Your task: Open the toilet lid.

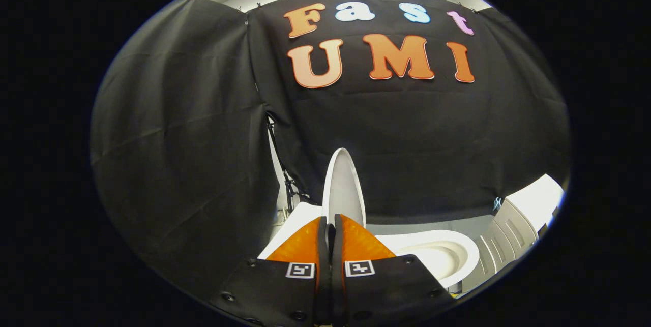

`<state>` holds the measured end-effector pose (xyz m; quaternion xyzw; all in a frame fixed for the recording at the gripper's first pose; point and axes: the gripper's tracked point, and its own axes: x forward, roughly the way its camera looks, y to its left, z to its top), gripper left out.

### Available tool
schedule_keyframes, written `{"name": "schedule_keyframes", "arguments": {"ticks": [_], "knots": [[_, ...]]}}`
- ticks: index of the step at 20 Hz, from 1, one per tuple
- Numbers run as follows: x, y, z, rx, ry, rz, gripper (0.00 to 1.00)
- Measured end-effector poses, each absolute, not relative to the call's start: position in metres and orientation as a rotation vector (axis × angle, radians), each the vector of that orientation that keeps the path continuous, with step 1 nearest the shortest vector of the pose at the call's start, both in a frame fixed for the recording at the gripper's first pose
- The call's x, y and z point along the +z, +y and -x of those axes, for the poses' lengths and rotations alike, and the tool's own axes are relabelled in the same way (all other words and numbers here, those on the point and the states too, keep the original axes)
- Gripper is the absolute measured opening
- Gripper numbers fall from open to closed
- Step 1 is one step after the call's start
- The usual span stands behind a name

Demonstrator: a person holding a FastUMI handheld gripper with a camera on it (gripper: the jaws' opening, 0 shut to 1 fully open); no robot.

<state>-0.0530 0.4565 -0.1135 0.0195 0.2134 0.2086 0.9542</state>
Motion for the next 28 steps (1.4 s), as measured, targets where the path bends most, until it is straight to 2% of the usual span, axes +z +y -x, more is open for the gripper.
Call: {"name": "schedule_keyframes", "arguments": {"ticks": [10,21,24,25,27,28], "knots": [[-0.125,0.501,0.068,0.443,0.430,0.013,0.08],[-0.121,0.502,0.071,0.397,0.398,0.061,0.09],[-0.114,0.501,0.070,0.392,0.369,0.061,0.24],[-0.107,0.499,0.069,0.387,0.354,0.061,0.25],[-0.095,0.499,0.070,0.395,0.319,0.064,0.47],[-0.090,0.495,0.069,0.389,0.303,0.081,0.53]]}}
